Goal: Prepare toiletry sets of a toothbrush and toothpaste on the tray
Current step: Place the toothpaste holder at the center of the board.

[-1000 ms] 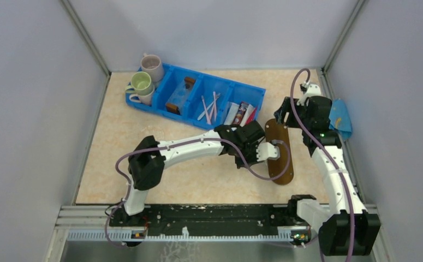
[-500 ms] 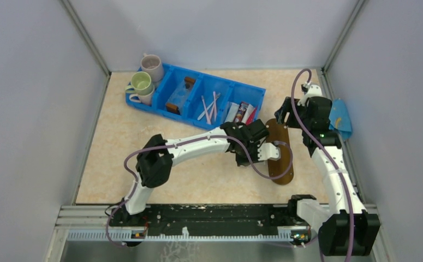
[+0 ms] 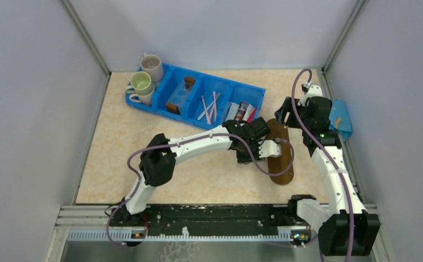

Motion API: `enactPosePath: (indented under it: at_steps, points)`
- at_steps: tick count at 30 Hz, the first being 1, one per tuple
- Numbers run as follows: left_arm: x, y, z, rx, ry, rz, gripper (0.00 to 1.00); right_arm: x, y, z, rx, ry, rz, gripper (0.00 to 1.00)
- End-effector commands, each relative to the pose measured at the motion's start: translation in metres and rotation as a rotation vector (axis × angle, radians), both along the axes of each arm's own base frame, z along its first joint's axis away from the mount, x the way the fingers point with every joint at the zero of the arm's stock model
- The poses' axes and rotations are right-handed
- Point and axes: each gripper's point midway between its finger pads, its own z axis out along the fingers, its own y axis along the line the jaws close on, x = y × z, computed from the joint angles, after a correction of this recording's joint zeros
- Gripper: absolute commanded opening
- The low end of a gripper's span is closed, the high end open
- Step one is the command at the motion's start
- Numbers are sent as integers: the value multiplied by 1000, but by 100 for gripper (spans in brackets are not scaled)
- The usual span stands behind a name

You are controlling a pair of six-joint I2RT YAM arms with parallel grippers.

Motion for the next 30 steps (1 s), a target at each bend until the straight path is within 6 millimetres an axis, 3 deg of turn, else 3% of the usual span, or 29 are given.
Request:
enactPosePath:
  at_steps: [1, 14, 18, 21, 25, 28, 30]
  points:
    - [12, -2, 8, -11, -32, 20, 44, 4, -4, 21, 7, -76, -19, 66]
    - [-5, -22, 64, -262, 1, 19, 44, 4, -1, 19, 14, -72, -3, 65]
    - [-13, -17, 85, -353, 5, 36, 45, 4, 2, 19, 18, -71, 15, 65]
    - [-19, -8, 103, -441, -1, 92, 44, 2, 8, 19, 20, -69, 57, 64]
    - [-20, 18, 123, -577, -12, 238, 33, -5, 26, 18, -2, -85, 213, 64]
    - [-18, 46, 124, -661, -5, 393, 21, -22, 50, 17, -36, -117, 438, 58]
    - [-18, 63, 105, -683, 39, 482, 14, -37, 65, 12, -50, -135, 583, 50]
